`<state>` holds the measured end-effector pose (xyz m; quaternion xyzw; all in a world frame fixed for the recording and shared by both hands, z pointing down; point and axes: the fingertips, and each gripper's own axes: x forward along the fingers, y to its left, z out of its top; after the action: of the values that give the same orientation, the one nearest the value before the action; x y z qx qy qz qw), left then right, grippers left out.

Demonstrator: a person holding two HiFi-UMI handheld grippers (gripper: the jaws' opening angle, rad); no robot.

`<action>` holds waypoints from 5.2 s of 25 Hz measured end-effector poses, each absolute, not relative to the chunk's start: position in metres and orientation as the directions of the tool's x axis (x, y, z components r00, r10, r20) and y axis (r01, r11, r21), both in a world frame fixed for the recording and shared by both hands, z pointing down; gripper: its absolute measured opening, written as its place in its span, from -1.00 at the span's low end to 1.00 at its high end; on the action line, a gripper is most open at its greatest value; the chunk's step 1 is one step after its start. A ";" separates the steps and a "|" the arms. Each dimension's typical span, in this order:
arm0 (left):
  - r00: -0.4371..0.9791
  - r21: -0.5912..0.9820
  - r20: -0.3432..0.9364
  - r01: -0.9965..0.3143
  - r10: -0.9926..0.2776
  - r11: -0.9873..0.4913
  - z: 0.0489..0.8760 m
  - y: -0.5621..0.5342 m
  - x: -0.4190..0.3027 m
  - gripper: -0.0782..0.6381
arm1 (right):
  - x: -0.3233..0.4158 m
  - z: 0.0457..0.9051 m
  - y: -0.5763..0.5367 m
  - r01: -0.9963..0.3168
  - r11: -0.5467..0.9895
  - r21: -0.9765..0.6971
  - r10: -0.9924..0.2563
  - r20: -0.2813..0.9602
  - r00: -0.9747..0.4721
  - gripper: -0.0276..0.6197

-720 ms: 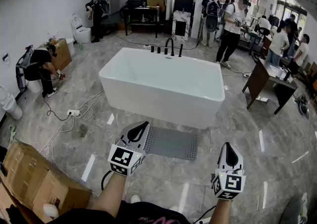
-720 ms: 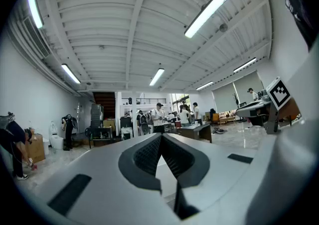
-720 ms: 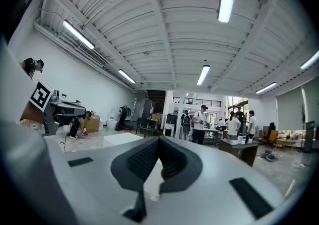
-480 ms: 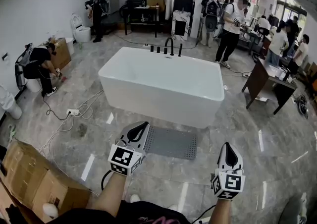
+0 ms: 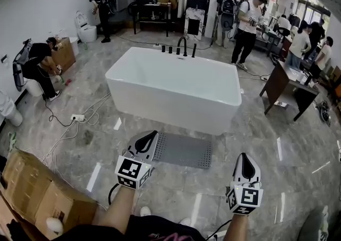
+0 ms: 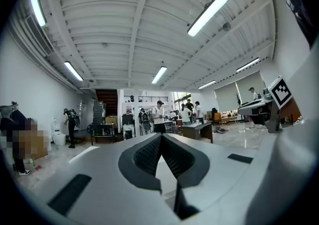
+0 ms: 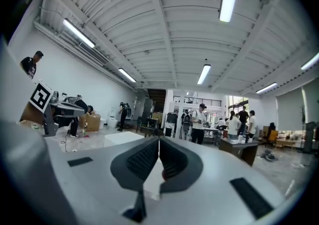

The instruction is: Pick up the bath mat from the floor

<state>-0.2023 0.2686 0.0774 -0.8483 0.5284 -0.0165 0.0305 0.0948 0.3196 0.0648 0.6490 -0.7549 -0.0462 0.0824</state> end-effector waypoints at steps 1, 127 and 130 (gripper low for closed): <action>0.441 -0.070 -0.003 -0.895 -0.898 -0.440 0.078 0.269 -0.204 -0.76 | 0.092 0.063 0.320 -0.972 0.155 0.175 -0.987 0.057 -0.147 -0.85; 0.321 -0.126 0.411 -0.907 -0.853 -0.402 0.902 -0.158 -0.222 -0.76 | 0.237 0.912 -0.130 -0.961 0.235 0.147 -0.861 0.490 -0.136 -0.84; 0.320 -0.120 0.428 -0.907 -0.845 -0.404 0.920 -0.156 -0.224 -0.76 | 0.240 0.934 -0.127 -0.964 0.224 0.140 -0.851 0.511 -0.123 -0.84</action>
<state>-0.2235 -0.1558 0.9197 -0.8092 0.5413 -0.2169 -0.0711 0.2402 -0.1265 0.9340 0.6126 -0.7408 0.1130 0.2512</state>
